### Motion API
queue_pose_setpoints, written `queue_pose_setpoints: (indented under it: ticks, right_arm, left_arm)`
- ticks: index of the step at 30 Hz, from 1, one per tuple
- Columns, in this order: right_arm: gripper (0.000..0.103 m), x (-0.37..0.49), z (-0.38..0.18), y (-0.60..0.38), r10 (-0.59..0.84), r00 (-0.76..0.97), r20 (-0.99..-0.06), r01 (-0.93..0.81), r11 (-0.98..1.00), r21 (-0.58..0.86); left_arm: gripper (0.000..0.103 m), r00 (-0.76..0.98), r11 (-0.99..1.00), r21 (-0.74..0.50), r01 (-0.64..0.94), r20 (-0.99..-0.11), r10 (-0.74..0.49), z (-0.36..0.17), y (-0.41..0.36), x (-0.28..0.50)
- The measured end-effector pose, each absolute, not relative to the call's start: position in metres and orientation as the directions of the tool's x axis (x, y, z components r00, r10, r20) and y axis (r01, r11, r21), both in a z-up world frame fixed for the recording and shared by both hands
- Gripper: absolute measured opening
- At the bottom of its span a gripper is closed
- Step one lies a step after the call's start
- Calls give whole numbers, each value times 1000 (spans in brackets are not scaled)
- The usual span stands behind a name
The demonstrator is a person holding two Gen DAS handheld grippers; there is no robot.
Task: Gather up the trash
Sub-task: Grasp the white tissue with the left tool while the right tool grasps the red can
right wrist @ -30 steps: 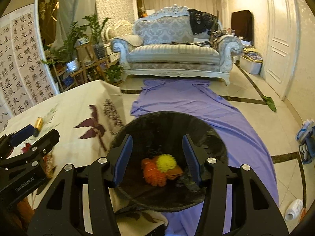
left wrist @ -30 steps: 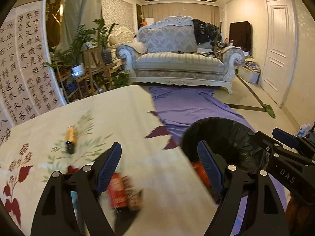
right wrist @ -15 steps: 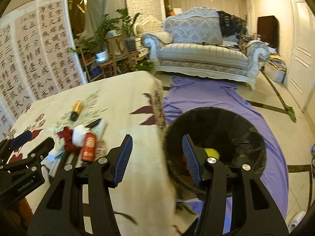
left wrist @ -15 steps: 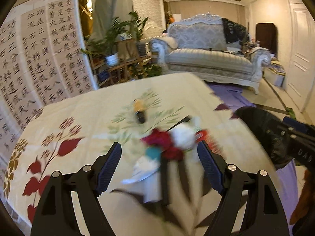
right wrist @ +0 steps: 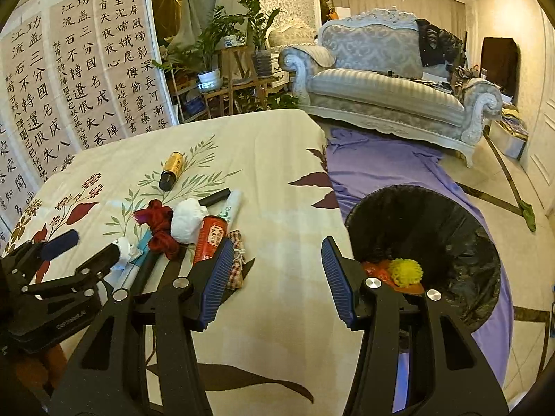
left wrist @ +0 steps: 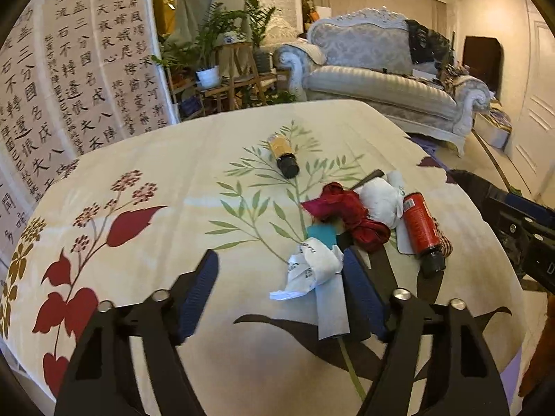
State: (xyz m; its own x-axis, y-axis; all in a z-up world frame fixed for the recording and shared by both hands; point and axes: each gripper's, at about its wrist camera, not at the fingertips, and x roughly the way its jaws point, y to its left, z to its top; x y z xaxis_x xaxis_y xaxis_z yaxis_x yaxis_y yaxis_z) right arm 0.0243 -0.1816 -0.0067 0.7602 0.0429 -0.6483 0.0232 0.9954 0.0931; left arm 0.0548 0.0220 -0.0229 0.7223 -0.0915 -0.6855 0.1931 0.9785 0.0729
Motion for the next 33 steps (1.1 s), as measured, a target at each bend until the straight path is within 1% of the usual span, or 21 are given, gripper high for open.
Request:
queue_pose_setpoints:
  ticks: [1, 3, 4, 6, 7, 8, 9, 10, 12, 17, 18, 22, 25, 27, 29, 32, 33]
  right_arm:
    - [52, 26, -8, -180, 45, 757, -652, 20, 995, 93]
    - [52, 27, -9, -178, 48, 753, -656, 16, 996, 90]
    - [52, 27, -10, -176, 49, 751, -658, 13, 996, 89]
    - [52, 29, -11, -172, 51, 749, -661, 6, 996, 85]
    - [52, 30, -11, -170, 54, 747, -662, 3, 996, 85]
    - [52, 30, -12, -169, 57, 746, -663, 0, 996, 85]
    - [52, 31, -12, -167, 59, 745, -664, -4, 996, 84]
    - [52, 32, -12, -166, 61, 744, -665, -8, 996, 83]
    - [52, 33, -13, -163, 66, 740, -669, -16, 997, 80]
    - [52, 35, -15, -151, 82, 735, -673, -40, 996, 77]
    - [52, 36, -15, -149, 86, 734, -674, -46, 996, 77]
    - [51, 41, -20, -140, 102, 722, -684, -69, 995, 76]
    - [49, 45, -23, -133, 114, 709, -696, -83, 994, 78]
    - [41, 47, -25, -130, 118, 703, -701, -92, 993, 74]
    - [37, 50, -28, -125, 119, 694, -711, -101, 993, 68]
    - [24, 54, -33, -120, 116, 675, -729, -104, 993, 61]
    - [24, 55, -34, -120, 116, 671, -732, -104, 993, 61]
  left_arm:
    - [62, 718, 978, 70, 198, -689, -96, -24, 21, 56]
    - [51, 705, 976, 53, 210, -700, -114, -27, 22, 60]
    - [48, 694, 975, 36, 219, -708, -129, -29, 23, 61]
    - [34, 674, 973, 6, 229, -722, -154, -32, 26, 63]
    - [30, 665, 972, -11, 234, -727, -168, -34, 28, 65]
    - [18, 659, 971, -24, 238, -730, -180, -36, 30, 66]
    - [14, 657, 971, -33, 238, -731, -186, -37, 31, 66]
    - [14, 657, 971, -48, 236, -728, -196, -37, 34, 65]
    - [7, 662, 972, -56, 230, -723, -199, -35, 37, 64]
    - [6, 682, 976, -44, 215, -709, -182, -30, 50, 60]
    - [4, 684, 977, -43, 209, -708, -177, -29, 53, 59]
    - [4, 689, 982, -44, 185, -706, -162, -28, 67, 60]
    - [4, 694, 984, -46, 170, -704, -152, -27, 75, 60]
    - [4, 699, 986, -44, 161, -700, -145, -25, 79, 59]
    - [4, 703, 987, -39, 156, -697, -139, -25, 82, 59]
    - [4, 706, 987, -37, 153, -696, -136, -26, 85, 60]
    - [3, 706, 988, -38, 153, -695, -136, -27, 86, 60]
